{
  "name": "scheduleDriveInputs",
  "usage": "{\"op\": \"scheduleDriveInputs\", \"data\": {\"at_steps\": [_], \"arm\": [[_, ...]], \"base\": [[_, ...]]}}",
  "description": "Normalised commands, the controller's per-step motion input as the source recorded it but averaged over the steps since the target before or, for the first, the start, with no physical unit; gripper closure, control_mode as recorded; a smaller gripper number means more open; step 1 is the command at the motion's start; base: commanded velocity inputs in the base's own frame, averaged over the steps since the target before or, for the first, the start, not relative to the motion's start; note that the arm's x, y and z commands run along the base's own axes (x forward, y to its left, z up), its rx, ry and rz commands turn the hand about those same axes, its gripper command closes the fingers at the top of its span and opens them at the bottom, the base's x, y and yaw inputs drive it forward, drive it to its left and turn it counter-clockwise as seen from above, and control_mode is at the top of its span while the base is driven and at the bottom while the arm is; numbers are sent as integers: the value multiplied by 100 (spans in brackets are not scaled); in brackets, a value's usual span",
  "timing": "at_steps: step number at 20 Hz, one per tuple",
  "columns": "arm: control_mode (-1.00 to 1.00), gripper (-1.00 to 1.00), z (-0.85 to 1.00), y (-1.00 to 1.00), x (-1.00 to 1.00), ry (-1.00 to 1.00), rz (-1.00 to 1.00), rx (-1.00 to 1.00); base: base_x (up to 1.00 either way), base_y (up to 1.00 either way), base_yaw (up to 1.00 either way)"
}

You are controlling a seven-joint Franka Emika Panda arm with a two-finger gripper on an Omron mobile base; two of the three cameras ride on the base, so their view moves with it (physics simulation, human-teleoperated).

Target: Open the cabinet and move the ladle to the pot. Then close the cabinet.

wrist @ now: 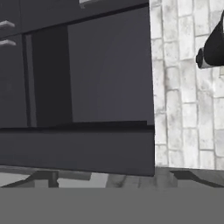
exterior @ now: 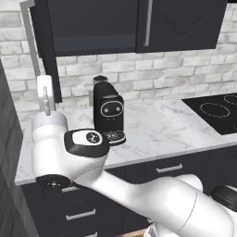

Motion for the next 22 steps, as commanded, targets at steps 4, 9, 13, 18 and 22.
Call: {"op": "scheduleDriveInputs", "data": {"at_steps": [4,9,13,18,22], "arm": [[-100,-100,31,-32,15,1,-8,4],[-100,-100,18,-54,27,3,-2,4],[-100,-100,1,-66,40,0,0,3],[-100,-100,0,-71,40,0,0,2],[-100,-100,9,-70,45,0,0,3]], "base": [[0,0,0],[0,0,0],[0,0,0],[0,0,0],[0,0,0]]}}
